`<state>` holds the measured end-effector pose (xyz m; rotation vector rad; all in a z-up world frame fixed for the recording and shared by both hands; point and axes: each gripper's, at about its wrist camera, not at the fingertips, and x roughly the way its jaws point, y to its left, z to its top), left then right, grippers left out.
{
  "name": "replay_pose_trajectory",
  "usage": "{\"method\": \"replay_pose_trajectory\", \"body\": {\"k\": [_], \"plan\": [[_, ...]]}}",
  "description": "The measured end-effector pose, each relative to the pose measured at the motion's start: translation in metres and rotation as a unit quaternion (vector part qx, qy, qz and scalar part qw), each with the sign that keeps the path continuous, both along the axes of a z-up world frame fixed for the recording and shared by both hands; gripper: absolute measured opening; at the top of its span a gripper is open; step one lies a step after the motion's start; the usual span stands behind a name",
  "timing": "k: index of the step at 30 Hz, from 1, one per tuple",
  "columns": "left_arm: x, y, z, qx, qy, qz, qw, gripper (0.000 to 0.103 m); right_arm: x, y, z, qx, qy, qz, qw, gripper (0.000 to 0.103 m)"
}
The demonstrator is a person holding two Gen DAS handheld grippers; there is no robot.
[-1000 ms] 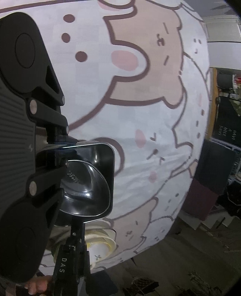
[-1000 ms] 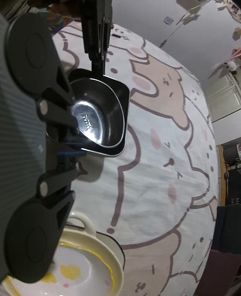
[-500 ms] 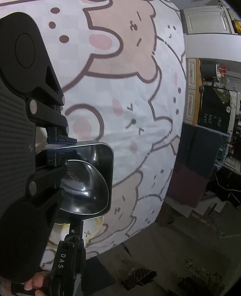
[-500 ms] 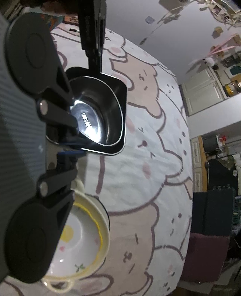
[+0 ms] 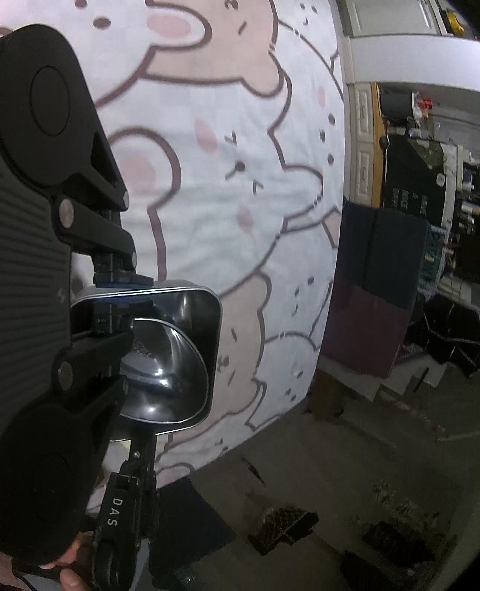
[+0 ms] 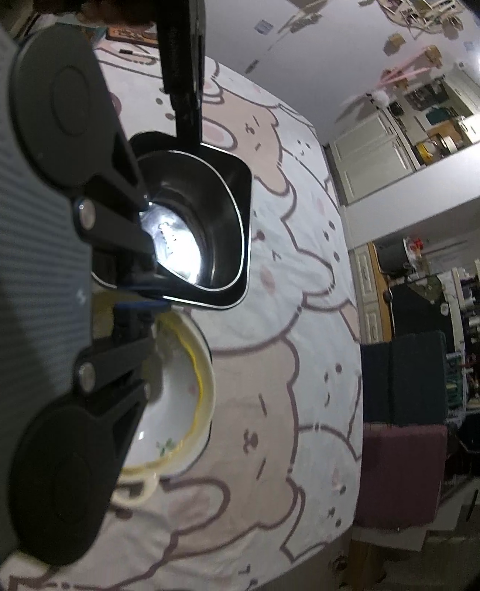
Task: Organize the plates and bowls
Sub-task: 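Lift the square tray holding the bowl with both grippers toward the white dishes, then lower the square tray onto the stacked white dishes with both grippers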
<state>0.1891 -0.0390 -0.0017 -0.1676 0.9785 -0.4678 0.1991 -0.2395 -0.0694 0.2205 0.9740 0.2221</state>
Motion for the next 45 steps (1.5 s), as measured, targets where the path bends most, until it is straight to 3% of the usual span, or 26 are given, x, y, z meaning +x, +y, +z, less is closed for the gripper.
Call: {"method": "replay_pose_trajectory", "body": {"k": [11,22,32,45], "plan": [[0.007,-0.059,-0.009,-0.011,0.015,-0.034,0.9993,0.004,-0.020,-0.060,0.000,-0.001,0.001,-0.040,0.999,0.007],[0.013,-0.100,-0.034,-0.008,0.046,-0.058,0.9973,0.004,-0.025,-0.103,-0.018,-0.001,0.024,-0.062,0.998,0.007],[0.019,-0.105,-0.050,0.006,0.066,-0.050,0.9966,0.004,-0.015,-0.104,-0.040,-0.013,0.049,-0.050,0.997,0.007],[0.021,-0.102,-0.059,0.019,0.078,-0.044,0.9958,0.005,-0.005,-0.098,-0.048,-0.020,0.061,-0.042,0.997,0.007]]}}
